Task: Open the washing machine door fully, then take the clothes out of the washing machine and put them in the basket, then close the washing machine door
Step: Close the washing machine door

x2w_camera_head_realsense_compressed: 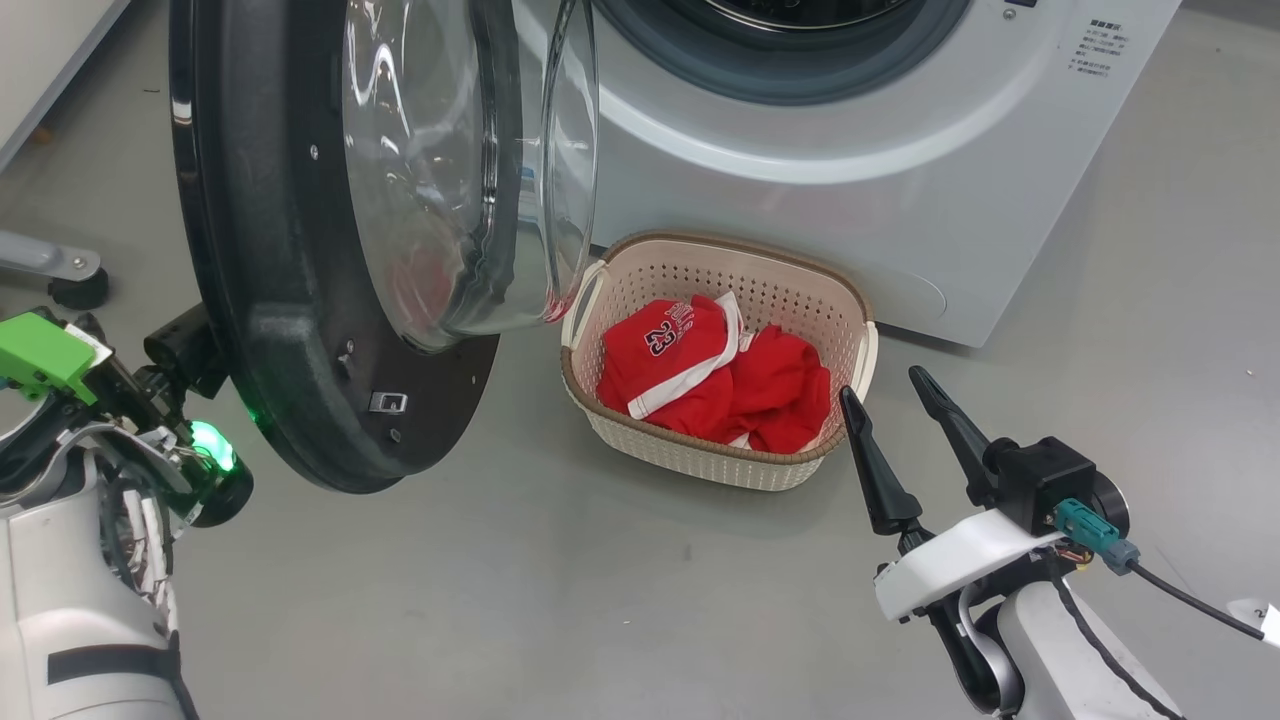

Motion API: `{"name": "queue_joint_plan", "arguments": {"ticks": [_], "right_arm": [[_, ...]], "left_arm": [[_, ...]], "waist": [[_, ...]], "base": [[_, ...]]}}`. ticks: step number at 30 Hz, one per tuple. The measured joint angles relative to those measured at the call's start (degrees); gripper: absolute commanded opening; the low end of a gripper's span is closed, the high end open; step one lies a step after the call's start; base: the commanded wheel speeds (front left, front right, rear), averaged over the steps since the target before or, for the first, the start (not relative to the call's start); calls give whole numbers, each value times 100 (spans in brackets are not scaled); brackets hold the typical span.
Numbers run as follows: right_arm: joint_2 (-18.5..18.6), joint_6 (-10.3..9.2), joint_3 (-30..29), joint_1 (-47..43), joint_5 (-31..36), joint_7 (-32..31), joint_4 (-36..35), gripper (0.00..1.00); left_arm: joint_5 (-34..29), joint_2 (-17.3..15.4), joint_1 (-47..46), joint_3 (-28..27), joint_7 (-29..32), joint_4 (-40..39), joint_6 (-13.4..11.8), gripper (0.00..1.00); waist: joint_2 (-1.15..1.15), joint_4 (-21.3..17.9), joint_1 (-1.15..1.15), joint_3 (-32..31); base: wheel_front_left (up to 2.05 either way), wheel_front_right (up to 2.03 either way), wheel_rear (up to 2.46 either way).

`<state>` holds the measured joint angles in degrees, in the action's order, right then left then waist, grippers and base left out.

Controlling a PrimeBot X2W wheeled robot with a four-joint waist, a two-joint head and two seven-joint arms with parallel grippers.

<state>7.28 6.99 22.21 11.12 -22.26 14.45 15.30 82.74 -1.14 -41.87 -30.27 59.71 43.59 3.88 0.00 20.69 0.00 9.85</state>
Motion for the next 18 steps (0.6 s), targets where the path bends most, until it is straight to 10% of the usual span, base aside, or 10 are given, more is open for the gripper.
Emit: {"name": "queue_joint_plan", "arguments": {"ticks": [18], "right_arm": [[-23,1,-10,-19,0,0,1,100]], "left_arm": [[-63,19,427,245,-233,-586,-32,0]], "waist": [[0,-19,0,-63]], "base": [[0,0,0]]}}
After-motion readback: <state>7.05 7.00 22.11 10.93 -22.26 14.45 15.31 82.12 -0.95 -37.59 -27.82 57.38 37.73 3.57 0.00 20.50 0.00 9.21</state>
